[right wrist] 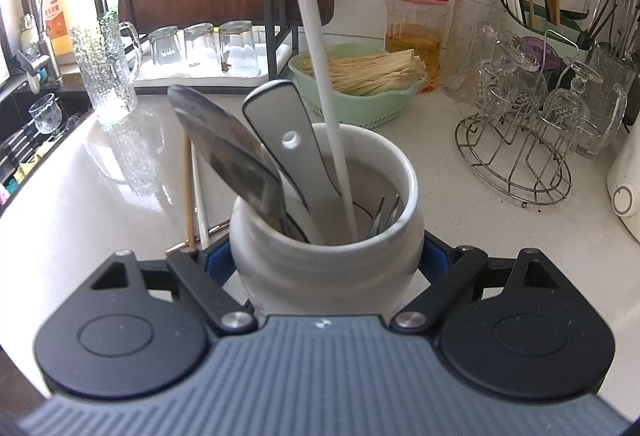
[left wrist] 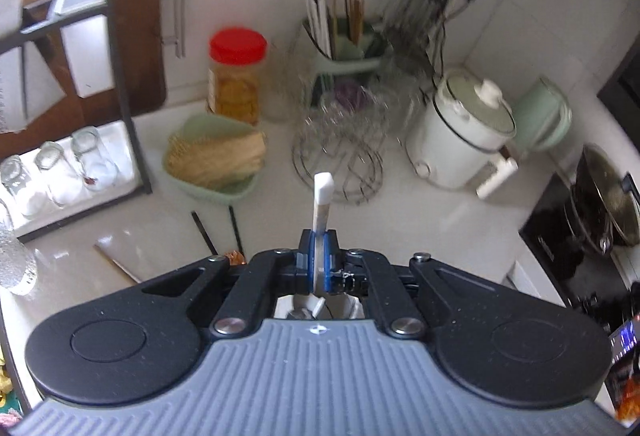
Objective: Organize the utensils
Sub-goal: 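Lower the white chopstick into the jar and open the left tool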
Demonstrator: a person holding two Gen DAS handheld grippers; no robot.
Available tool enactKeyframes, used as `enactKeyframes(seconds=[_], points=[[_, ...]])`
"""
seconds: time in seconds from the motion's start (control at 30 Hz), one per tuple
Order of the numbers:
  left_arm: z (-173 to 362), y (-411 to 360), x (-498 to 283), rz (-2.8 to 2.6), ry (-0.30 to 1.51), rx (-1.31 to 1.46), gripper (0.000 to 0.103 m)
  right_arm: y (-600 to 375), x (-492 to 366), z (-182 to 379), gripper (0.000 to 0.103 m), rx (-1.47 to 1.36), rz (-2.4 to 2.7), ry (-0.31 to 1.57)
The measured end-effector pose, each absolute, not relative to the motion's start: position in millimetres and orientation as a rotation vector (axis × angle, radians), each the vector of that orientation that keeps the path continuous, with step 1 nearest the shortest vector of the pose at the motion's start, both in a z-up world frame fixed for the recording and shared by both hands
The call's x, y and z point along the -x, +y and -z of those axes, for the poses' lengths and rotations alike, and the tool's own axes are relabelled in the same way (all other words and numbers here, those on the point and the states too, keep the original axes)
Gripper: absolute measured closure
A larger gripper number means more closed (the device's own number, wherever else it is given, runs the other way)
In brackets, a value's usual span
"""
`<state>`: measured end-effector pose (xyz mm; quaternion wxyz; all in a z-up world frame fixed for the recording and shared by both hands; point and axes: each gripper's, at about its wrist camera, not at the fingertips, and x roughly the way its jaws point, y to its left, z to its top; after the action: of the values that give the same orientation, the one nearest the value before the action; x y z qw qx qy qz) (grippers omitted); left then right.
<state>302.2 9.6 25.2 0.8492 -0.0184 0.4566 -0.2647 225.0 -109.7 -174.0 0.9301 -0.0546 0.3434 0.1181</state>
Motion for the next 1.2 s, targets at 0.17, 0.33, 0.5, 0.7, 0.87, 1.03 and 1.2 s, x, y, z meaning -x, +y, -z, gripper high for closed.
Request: enactKeyframes(seconds=[0.17,0.33,0.5,0.7,0.87,1.03,1.2], points=[[-14.8,-9.4,-310.4,0.597,1.042,-0.007,0.102,-110.0,-224.8,174.2,0.012,0.111,-0.241,0.702],[-1.2,-23.9,-322.1,0.607,1.115,-0.012,0.102,-109.1,-225.2,174.1,0.012,0.111,-0.24,0.706],[13.1,-26.7,-331.5,0.601,1.18,0.008,0.102,-108.9,-225.3,173.7,0.012,0.115,-0.241,0.707],[22.7,-24.4,-333.0,0.602,1.206,0.026,0.102,-108.8,-225.9,173.3,0.012,0.113,-0.241,0.712],[14.5,-17.5,-325.5,0.622,1.153,0.06,0.101,-108.3,-225.7,173.5,0.012,0.106,-0.227,0.713],[5.2,-2.9,-316.5,0.583,1.091,0.059,0.094,-109.9,-226.7,172.5,0.012,0.099,-0.234,0.717],[5.8,22.8,-304.8,0.544,1.046,0.121,0.059,-110.4,-227.1,171.7,0.012,0.089,-0.232,0.717]])
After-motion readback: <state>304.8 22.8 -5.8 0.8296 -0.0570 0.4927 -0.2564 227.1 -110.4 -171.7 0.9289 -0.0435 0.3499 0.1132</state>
